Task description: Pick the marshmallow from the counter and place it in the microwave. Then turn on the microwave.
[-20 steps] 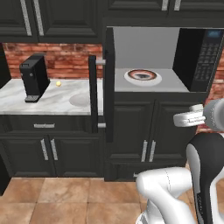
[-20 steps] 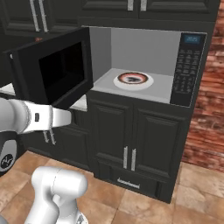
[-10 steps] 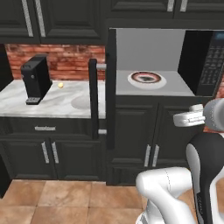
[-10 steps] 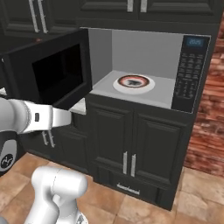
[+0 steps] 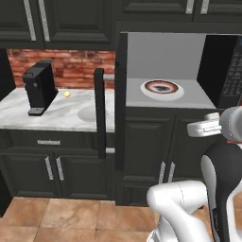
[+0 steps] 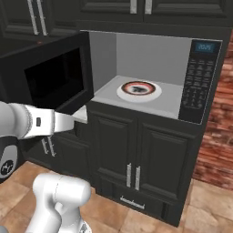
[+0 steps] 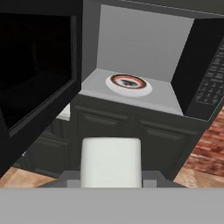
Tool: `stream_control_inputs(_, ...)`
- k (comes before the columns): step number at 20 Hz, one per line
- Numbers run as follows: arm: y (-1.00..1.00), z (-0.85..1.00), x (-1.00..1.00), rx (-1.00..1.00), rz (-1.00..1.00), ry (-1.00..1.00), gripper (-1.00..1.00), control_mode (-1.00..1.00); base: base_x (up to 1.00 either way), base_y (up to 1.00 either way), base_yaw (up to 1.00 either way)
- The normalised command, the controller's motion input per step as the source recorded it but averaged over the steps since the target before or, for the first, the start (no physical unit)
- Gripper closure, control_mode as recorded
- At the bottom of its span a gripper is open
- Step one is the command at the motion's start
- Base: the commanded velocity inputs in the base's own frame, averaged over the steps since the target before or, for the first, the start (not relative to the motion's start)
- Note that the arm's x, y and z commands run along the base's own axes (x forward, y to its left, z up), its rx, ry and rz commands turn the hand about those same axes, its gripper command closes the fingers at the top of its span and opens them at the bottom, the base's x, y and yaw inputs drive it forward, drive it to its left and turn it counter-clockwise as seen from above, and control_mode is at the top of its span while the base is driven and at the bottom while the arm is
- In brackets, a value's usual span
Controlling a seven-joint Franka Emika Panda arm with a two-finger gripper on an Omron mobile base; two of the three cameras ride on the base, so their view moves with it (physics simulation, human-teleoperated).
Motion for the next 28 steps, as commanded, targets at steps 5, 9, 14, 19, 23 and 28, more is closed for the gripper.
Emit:
stream_control_inputs(5,0.00,0.00,0.00,0.00,0.00,0.00,1.00,1.00,0.28,-0.38,0.06)
stream_control_inputs(9,0.00,0.00,0.00,0.00,0.00,0.00,1.00,1.00,0.23,-0.41,0.05)
stream_control_inputs(14,0.00,0.00,0.00,0.00,0.00,0.00,1.00,1.00,0.20,-0.43,0.04)
stream_control_inputs(19,0.00,0.00,0.00,0.00,0.00,0.00,1.00,1.00,0.22,-0.39,0.04)
stream_control_inputs(23,0.00,0.00,0.00,0.00,0.00,0.00,1.00,1.00,0.24,-0.35,0.04)
stream_control_inputs(28,0.00,0.00,0.00,0.00,0.00,0.00,1.00,1.00,0.26,-0.32,0.04)
